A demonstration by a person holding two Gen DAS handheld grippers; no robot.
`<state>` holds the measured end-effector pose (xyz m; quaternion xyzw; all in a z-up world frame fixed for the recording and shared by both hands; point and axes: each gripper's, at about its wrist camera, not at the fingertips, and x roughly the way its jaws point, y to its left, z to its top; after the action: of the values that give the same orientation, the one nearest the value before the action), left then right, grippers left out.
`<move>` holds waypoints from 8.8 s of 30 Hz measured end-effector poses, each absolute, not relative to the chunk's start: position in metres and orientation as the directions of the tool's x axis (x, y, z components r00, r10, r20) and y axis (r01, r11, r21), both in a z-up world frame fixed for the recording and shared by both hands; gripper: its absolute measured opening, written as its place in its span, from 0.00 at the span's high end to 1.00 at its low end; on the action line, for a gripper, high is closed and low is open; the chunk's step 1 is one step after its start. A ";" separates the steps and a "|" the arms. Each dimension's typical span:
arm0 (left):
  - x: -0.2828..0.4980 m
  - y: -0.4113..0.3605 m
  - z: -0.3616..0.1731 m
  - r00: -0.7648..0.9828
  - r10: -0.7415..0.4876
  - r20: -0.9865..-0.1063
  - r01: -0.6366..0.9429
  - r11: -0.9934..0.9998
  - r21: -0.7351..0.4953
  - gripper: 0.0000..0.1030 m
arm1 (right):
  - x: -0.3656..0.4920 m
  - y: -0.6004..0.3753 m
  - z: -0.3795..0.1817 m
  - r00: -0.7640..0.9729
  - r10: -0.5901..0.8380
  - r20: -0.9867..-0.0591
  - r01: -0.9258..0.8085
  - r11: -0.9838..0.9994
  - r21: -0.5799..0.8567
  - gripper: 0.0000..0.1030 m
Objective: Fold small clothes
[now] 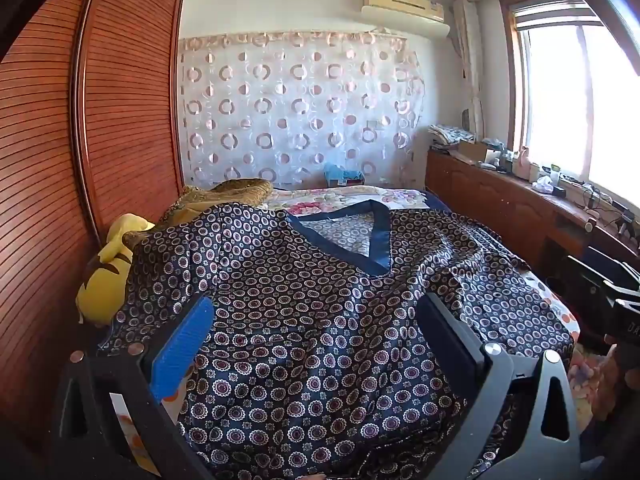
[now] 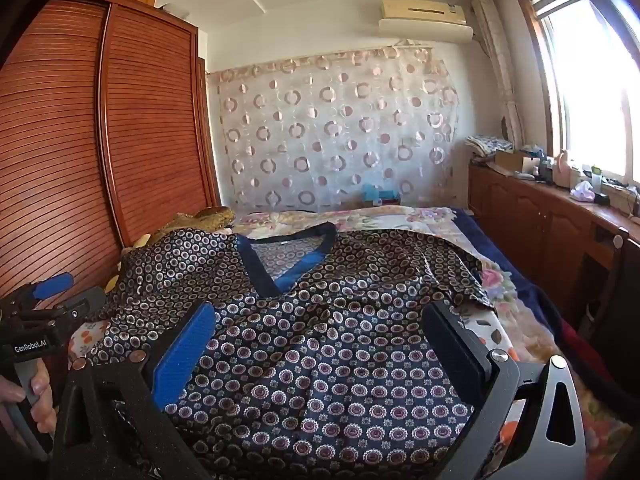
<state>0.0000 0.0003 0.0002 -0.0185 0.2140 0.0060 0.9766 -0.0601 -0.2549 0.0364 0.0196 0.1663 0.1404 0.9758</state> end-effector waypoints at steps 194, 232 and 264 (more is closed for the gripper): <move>0.105 0.048 0.023 0.763 -0.307 -0.568 0.239 0.952 -0.192 0.51 | 0.055 -0.232 -0.002 0.735 0.434 -0.520 -0.477 0.877 0.059 0.00; 0.065 0.183 -0.082 0.682 -0.072 -0.728 -0.060 0.986 -0.154 0.22 | 0.163 -0.005 -0.004 0.361 0.561 -0.745 -0.871 0.487 -0.055 0.92; 0.081 0.102 -0.076 0.659 -0.177 -0.731 0.112 0.984 -0.137 0.22 | 0.253 -0.124 0.006 0.647 0.395 -0.653 -0.506 0.863 0.021 0.54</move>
<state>0.0805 0.1022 -0.0764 -0.0400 0.4050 -0.0793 0.9100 0.2526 -0.1238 0.0061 -0.0817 0.3386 0.2491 0.9037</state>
